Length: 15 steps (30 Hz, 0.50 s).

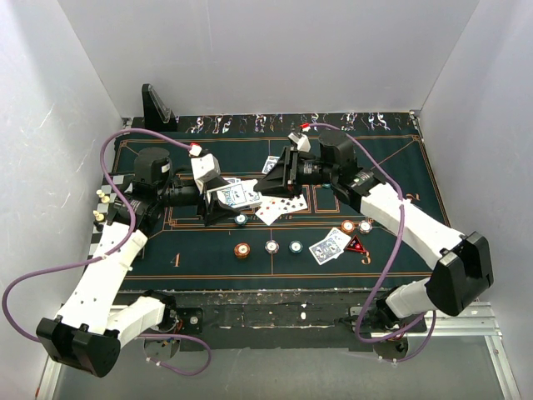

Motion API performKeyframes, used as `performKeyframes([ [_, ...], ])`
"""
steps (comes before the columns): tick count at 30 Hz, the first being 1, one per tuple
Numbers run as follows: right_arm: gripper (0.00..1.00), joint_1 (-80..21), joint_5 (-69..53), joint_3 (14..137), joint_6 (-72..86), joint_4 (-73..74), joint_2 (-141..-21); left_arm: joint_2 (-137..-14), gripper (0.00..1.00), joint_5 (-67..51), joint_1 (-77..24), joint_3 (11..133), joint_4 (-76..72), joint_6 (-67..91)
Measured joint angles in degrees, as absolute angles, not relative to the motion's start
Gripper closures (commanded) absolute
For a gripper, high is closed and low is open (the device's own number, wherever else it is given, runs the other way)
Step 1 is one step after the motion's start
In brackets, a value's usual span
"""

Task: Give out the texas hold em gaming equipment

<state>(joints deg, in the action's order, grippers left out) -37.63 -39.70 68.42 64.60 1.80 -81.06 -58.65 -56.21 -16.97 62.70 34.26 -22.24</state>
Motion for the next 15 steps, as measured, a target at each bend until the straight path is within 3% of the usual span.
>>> performKeyframes([
  [7,0.61,-35.7,-39.6,67.6,64.3,2.3,-79.4,-58.5,0.87,-56.2,-17.0,62.7,34.2,-21.9],
  [11,0.43,-35.0,-39.2,67.6,63.9,3.7,-78.7,-58.4,0.87,-56.2,-17.0,62.7,34.2,-21.9],
  [15,0.33,-34.8,-38.8,67.7,63.1,4.6,-77.5,-58.3,0.87,-56.2,-17.0,62.7,34.1,-21.9],
])
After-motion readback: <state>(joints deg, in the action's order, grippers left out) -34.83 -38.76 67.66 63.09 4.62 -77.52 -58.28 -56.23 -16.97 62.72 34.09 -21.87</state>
